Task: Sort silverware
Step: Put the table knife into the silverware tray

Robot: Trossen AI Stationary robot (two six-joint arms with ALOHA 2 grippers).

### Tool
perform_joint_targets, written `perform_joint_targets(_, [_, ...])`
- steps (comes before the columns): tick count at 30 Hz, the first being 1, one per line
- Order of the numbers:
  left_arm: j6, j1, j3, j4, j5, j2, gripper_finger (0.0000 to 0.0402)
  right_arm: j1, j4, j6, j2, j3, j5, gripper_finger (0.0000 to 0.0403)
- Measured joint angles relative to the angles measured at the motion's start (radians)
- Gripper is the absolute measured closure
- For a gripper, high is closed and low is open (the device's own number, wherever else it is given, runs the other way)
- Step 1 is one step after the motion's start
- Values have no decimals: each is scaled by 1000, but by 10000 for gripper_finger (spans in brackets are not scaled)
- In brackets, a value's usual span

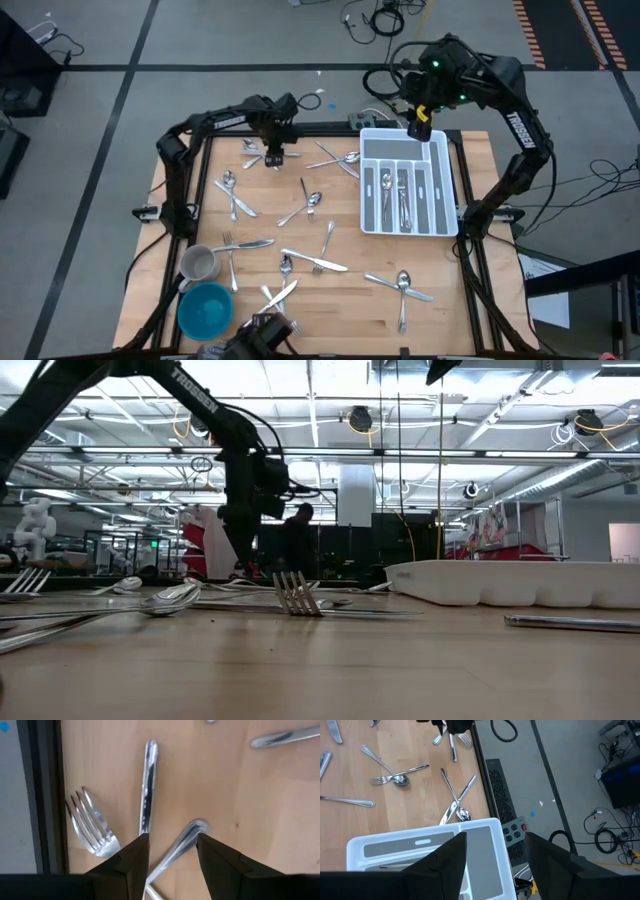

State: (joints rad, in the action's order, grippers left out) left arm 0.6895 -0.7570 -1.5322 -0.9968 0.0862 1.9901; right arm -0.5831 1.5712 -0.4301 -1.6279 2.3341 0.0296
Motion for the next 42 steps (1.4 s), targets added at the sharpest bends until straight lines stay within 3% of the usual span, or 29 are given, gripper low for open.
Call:
perform_joint_targets(29, [53, -82, -5, 47, -73, 152, 233, 0, 0, 49, 0, 0, -6, 209])
perform_joint_targets(33, [53, -83, -5, 48, -76, 157, 263, 1, 0, 53, 0, 0, -8, 209])
perform_joint_targets(38, [52, -80, -4, 54, -81, 159, 361, 1, 0, 54, 0, 0, -8, 209])
perform_joint_targets(42, [26, -79, -3, 50, -83, 160, 371, 1, 0, 77, -1, 0, -8, 209])
